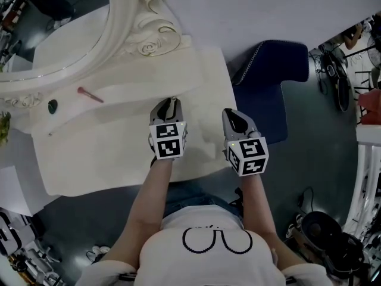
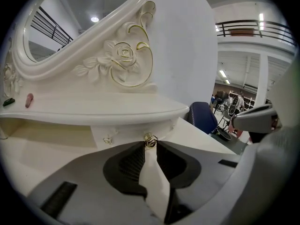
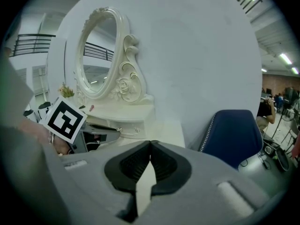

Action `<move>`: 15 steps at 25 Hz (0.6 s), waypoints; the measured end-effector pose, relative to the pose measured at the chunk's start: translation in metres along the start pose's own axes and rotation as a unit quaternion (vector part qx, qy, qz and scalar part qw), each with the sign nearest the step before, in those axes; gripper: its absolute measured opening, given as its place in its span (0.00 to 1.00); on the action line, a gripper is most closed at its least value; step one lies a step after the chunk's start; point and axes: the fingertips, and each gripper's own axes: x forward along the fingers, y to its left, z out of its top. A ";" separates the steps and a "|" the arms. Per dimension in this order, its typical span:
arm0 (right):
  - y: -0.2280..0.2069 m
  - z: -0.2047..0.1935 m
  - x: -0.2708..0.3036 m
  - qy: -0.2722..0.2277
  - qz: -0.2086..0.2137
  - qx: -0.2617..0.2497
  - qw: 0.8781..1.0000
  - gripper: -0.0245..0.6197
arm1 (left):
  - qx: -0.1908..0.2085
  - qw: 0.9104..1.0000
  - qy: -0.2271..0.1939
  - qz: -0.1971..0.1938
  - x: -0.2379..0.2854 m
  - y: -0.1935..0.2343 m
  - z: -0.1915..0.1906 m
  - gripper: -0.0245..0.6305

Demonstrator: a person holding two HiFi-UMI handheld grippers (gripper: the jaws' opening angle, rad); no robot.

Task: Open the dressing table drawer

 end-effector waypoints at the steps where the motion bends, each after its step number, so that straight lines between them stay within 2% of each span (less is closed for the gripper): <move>1: 0.002 -0.001 -0.001 0.000 0.001 -0.001 1.000 0.04 | 0.001 1.000 0.001 -0.001 -0.001 0.000 0.000 0.15; 15: 0.021 -0.018 -0.029 0.003 -0.003 -0.004 1.000 0.04 | 0.009 1.000 0.007 -0.015 -0.030 -0.014 -0.024 0.15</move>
